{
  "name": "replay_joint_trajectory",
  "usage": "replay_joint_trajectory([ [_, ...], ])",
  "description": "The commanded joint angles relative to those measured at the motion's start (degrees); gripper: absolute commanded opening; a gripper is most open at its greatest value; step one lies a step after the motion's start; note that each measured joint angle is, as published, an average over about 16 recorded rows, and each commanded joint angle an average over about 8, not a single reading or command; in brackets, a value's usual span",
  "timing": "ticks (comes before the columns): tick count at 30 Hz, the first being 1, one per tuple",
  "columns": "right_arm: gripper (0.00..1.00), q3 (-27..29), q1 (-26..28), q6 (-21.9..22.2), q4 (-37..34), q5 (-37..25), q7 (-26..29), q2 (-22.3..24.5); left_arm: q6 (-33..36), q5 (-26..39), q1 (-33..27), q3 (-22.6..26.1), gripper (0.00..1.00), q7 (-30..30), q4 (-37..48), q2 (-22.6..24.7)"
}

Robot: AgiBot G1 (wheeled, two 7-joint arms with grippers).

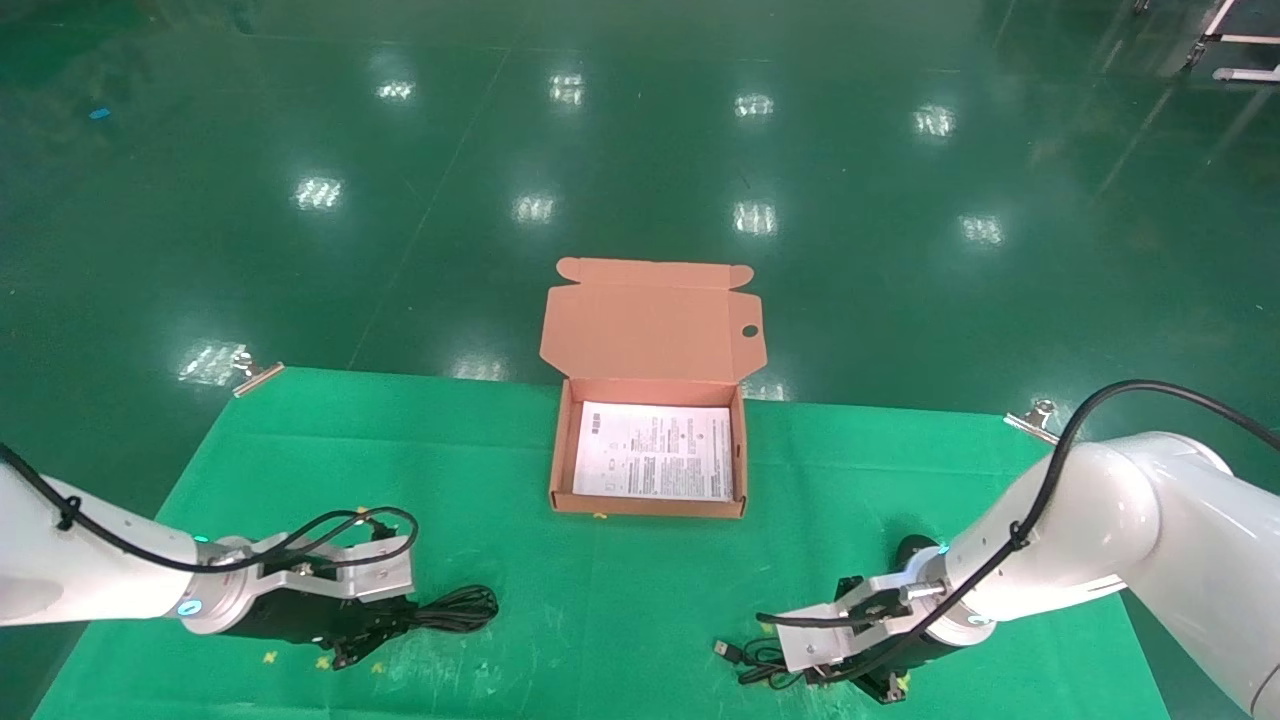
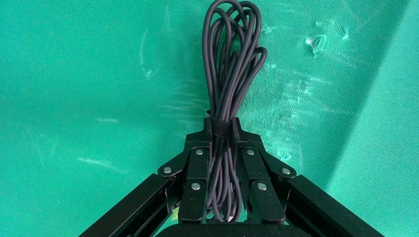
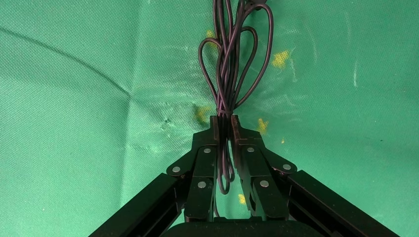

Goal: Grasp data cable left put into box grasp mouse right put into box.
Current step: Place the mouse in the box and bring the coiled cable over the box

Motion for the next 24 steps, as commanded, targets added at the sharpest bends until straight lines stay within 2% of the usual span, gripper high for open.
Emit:
replay_joint_trajectory([
  [1,0.00,-0.02,-0.06,0.02,0.00,-0.01,-0.01,-0.04,-0.04,0.04,0.01,0.02,0.00,0.00,0.00,0.00],
  [7,0.00,0.82,1.68,-0.44,0.75,0.51,0.94,1.62,1.39,-1.32,-0.38,-0.70,0.00,0.96,-0.71,-0.86],
  [13,0.00,3.94,7.24,0.66,5.93,0.52,7.24,8.60,4.64,-5.89,-1.14,-3.33,0.00,5.83,-5.42,-4.60],
  [18,0.00,6.19,12.35,4.91,11.90,-3.16,13.25,12.79,4.91,-9.82,-1.47,-6.06,0.00,8.85,-11.75,-7.34],
  [21,0.00,7.34,15.09,8.16,13.27,-5.30,14.91,12.53,3.33,-11.31,-1.36,-7.48,0.00,9.11,-16.05,-8.06],
  [24,0.00,8.61,17.56,11.71,12.18,-5.97,14.40,10.40,0.26,-11.78,-1.09,-8.61,0.00,8.07,-20.47,-7.98],
])
